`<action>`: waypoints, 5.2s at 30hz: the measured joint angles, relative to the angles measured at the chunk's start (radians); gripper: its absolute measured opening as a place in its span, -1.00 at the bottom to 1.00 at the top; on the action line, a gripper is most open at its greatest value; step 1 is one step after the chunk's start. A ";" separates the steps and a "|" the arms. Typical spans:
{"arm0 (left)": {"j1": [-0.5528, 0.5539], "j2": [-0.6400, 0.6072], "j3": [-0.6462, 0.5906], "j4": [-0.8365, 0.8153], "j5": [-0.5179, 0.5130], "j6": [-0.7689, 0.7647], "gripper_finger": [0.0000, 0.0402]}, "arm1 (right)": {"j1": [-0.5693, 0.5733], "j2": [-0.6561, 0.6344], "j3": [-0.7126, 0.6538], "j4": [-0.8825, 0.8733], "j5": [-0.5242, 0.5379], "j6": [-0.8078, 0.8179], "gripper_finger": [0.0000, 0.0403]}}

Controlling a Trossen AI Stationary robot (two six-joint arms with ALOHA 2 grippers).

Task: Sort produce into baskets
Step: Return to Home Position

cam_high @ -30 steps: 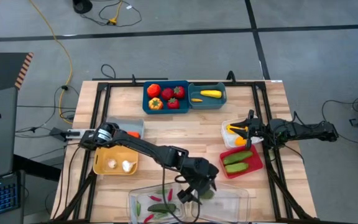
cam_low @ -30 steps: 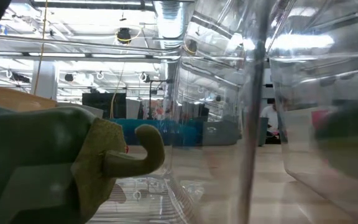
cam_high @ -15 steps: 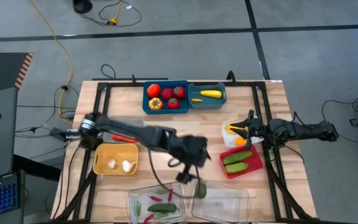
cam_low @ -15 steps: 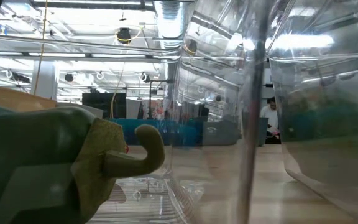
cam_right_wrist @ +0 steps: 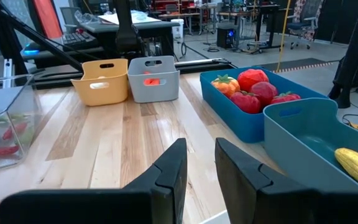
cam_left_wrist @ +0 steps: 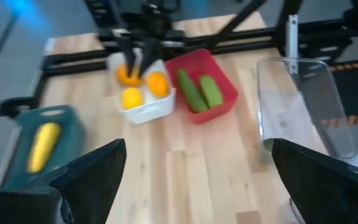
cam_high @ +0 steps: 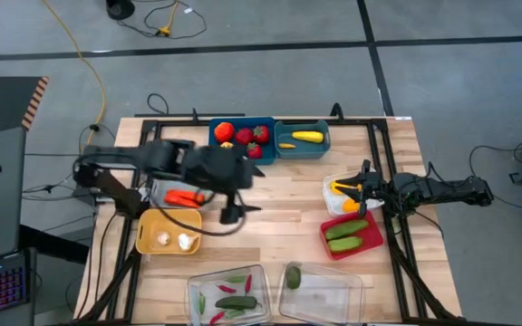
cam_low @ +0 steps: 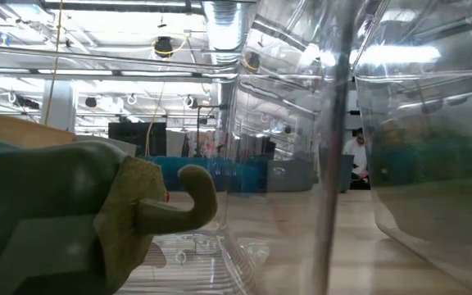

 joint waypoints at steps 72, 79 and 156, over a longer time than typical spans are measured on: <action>-0.002 -1.246 -1.171 0.497 -0.140 0.164 -1.00 | 0.000 0.000 0.000 0.001 0.000 0.000 -0.45; -0.002 -1.490 -1.414 0.653 -0.130 0.168 -1.00 | 0.000 0.000 0.000 0.001 0.000 0.000 -0.45; 0.262 -1.532 -1.896 0.948 0.115 0.215 -1.00 | 0.000 0.000 0.000 0.001 0.000 0.000 -0.45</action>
